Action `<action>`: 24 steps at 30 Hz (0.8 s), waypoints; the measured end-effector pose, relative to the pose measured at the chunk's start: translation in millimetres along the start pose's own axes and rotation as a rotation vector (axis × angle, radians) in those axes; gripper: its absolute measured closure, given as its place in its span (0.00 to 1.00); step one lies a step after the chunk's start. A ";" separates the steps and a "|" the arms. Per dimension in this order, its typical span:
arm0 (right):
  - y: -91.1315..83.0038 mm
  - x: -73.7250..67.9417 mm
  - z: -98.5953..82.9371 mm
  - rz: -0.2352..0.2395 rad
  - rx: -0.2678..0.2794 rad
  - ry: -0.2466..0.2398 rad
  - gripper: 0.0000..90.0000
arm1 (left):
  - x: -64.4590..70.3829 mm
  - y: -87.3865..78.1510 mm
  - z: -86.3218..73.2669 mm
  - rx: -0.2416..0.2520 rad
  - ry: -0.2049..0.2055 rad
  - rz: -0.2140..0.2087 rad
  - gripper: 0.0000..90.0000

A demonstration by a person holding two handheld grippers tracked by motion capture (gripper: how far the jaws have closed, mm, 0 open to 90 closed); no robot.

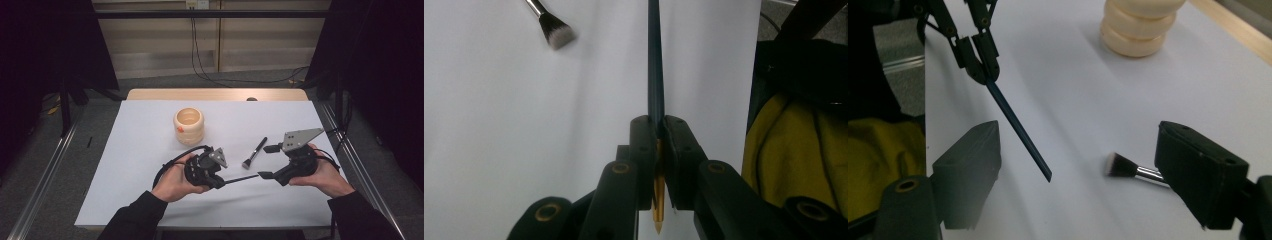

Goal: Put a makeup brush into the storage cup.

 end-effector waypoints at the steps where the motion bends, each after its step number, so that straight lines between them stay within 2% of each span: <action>1: 3.9 -1.4 -2.2 0.022 -0.041 -0.037 0.27 | -0.2 0.9 -0.2 -0.003 0.000 -0.002 0.93; 3: 5.0 -2.2 -3.1 0.032 -0.056 -0.037 0.29 | -0.4 1.6 -0.1 -0.001 0.000 -0.002 0.93; 4: 8.3 -4.4 -5.5 0.066 -0.096 -0.060 0.33 | -0.5 1.7 -0.3 -0.005 0.000 -0.005 0.93; 5: 8.3 -4.4 -5.5 0.066 -0.096 -0.060 0.33 | -0.5 1.7 -0.3 -0.005 0.000 -0.005 0.93; 6: 10.9 -6.4 -7.2 0.098 -0.123 -0.072 0.35 | -0.8 1.9 -0.2 -0.005 0.007 -0.009 0.93; 7: 10.9 -6.4 -7.2 0.098 -0.123 -0.072 0.35 | 0.0 2.1 -0.2 -0.004 -0.001 -0.010 0.93; 9: 15.2 -5.5 -9.8 0.109 -0.158 -0.069 0.36 | 0.2 2.4 0.3 -0.002 -0.002 -0.013 0.93; 14: 24.6 -7.0 -15.9 0.127 -0.231 -0.087 0.44 | -0.2 4.4 -0.2 -0.003 0.005 -0.015 0.93; 15: 24.6 -7.0 -15.9 0.127 -0.231 -0.087 0.44 | 0.4 4.7 -0.9 -0.012 0.014 -0.023 0.93; 17: 30.0 -10.6 -17.5 0.137 -0.258 -0.095 0.49 | 1.6 6.3 -0.2 -0.003 0.003 -0.024 0.93; 19: 31.4 -12.4 -17.3 0.152 -0.259 -0.103 0.50 | 1.3 6.7 0.2 -0.006 0.017 -0.027 0.93; 21: 34.7 -15.0 -17.8 0.171 -0.267 -0.111 0.53 | 2.7 7.8 0.0 -0.004 0.000 -0.025 0.93; 22: 36.8 -15.9 -18.6 0.176 -0.274 -0.115 0.54 | 2.4 7.7 -0.5 -0.008 0.005 -0.029 0.93; 24: 43.4 -20.1 -22.8 0.204 -0.311 -0.136 0.59 | 3.7 8.9 -0.9 -0.004 0.002 -0.034 0.93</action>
Point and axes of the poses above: each handheld gripper's, and its own axes: y roughly forward along the jaws, z roughly out of its top, x roughly to its right, the point moved 9 cm from there along y, roughly forward along the jaws, and after that the axes turned 6 degrees about z, right-handed, at the moved point
